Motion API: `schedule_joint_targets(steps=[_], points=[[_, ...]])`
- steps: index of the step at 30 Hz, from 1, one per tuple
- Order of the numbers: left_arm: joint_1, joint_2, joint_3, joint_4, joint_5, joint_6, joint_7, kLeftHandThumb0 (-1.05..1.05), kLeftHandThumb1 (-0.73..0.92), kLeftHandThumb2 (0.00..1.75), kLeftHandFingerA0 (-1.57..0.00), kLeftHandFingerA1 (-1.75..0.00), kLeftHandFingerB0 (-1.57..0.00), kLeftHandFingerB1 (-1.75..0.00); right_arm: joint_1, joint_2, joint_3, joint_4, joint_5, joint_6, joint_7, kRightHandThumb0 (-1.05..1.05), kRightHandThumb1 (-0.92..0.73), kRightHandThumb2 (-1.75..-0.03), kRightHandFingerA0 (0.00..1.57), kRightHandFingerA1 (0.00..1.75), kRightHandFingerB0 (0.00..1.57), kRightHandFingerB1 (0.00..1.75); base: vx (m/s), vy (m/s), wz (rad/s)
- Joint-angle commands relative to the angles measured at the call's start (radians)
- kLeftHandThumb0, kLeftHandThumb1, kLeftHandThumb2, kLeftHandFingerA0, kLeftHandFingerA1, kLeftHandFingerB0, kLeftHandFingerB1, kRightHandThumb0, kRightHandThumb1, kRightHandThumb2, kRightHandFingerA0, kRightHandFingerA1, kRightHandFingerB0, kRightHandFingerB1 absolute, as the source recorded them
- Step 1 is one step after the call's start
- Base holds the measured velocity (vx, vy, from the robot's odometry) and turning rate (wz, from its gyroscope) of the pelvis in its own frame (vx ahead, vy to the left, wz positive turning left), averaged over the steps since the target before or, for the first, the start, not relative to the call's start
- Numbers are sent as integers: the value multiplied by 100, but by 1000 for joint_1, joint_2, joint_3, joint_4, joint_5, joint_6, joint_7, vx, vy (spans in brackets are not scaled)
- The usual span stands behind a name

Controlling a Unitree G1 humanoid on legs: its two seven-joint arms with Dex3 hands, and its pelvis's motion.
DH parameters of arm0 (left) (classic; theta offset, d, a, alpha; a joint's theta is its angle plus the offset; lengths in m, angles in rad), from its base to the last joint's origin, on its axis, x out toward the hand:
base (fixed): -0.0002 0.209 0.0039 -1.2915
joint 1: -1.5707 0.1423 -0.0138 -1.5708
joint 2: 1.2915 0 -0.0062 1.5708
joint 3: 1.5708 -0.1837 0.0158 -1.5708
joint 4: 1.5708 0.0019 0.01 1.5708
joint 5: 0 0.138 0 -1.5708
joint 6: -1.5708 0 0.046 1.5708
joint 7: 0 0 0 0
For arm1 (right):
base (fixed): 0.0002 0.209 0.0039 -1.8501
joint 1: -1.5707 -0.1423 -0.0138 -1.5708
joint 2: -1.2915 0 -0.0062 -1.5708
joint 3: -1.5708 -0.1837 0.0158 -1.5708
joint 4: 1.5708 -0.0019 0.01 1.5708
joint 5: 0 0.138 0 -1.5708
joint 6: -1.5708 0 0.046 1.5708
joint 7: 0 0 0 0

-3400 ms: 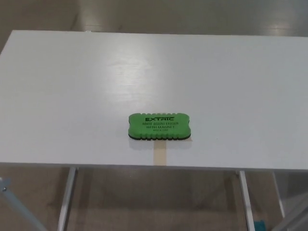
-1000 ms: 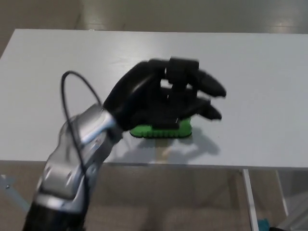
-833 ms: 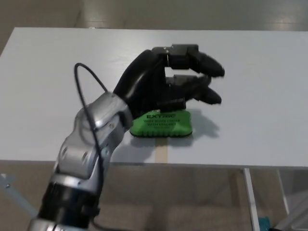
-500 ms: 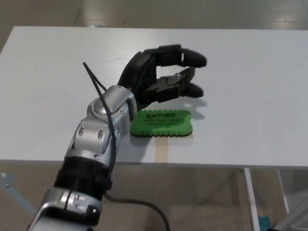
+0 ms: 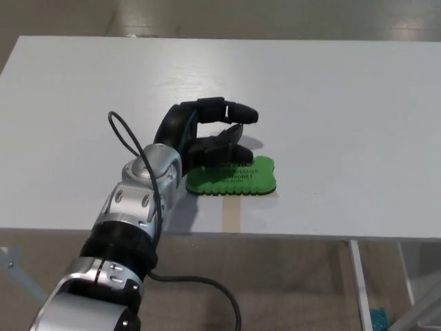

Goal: Use the left hand to press on the green eraser and wipe the desk from center to the left and then back to center.

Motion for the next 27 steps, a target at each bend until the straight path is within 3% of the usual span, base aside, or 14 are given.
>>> schedule_joint_targets(steps=[1,27], points=[[20,-5,-6,50,46,-90,23,-19,84,64,-98,-75,-91,-78,18,-8,9,-7,-5,4,-5,-53,-80,-64,63,50,52,36,0,0,0],[122,-71,-28,140,82,-175,46,-18,83,64,-100,-76,-94,-83,30,-16,28,-51,-12,33,-12,-51,-79,-65,62,49,48,35,0,0,0]])
